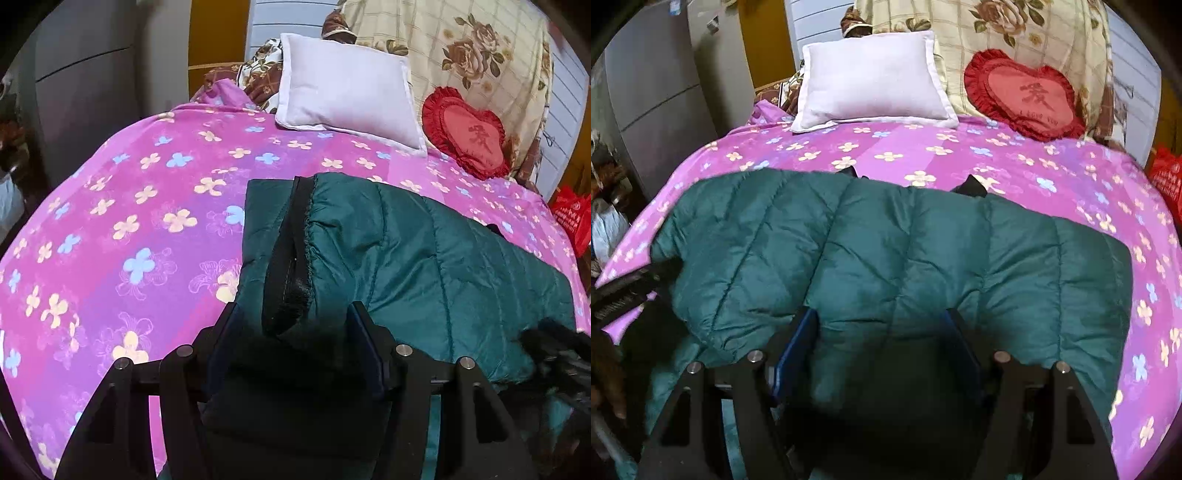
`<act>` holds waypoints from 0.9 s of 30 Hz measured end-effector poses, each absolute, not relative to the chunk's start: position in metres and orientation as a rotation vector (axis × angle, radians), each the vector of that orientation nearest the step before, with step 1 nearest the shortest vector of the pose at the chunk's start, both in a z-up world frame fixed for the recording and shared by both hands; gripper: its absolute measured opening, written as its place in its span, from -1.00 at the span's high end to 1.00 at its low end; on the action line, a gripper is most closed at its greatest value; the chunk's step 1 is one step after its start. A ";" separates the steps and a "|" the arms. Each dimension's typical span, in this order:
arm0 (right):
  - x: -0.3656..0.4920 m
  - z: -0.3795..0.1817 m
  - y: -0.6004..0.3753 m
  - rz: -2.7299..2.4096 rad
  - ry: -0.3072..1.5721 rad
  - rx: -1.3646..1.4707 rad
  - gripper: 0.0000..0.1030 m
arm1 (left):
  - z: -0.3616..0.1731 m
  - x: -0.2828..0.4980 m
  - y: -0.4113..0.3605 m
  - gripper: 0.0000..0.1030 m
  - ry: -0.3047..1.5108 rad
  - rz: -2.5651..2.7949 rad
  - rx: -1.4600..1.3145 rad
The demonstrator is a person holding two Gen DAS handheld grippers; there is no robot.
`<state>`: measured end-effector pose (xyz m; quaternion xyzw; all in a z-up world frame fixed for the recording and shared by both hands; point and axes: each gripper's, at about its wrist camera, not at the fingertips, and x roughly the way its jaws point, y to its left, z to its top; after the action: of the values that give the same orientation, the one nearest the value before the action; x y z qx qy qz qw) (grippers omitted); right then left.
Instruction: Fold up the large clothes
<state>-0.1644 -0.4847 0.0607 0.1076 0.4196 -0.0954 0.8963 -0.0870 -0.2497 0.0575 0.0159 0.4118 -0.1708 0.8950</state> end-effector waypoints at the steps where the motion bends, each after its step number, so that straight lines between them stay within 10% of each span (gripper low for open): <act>1: -0.171 0.067 -0.486 -0.197 0.862 0.231 -0.43 | 0.057 -0.088 -0.250 0.22 0.851 -0.352 0.036; 27: -0.265 0.087 -0.533 -0.366 0.807 0.316 -0.46 | 0.095 -0.130 -0.242 0.22 0.729 -0.378 0.091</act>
<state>-0.2651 -0.5331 0.0866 0.1521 0.3889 -0.1761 0.8914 -0.1299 -0.2423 0.0954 0.0444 0.3541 -0.1836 0.9159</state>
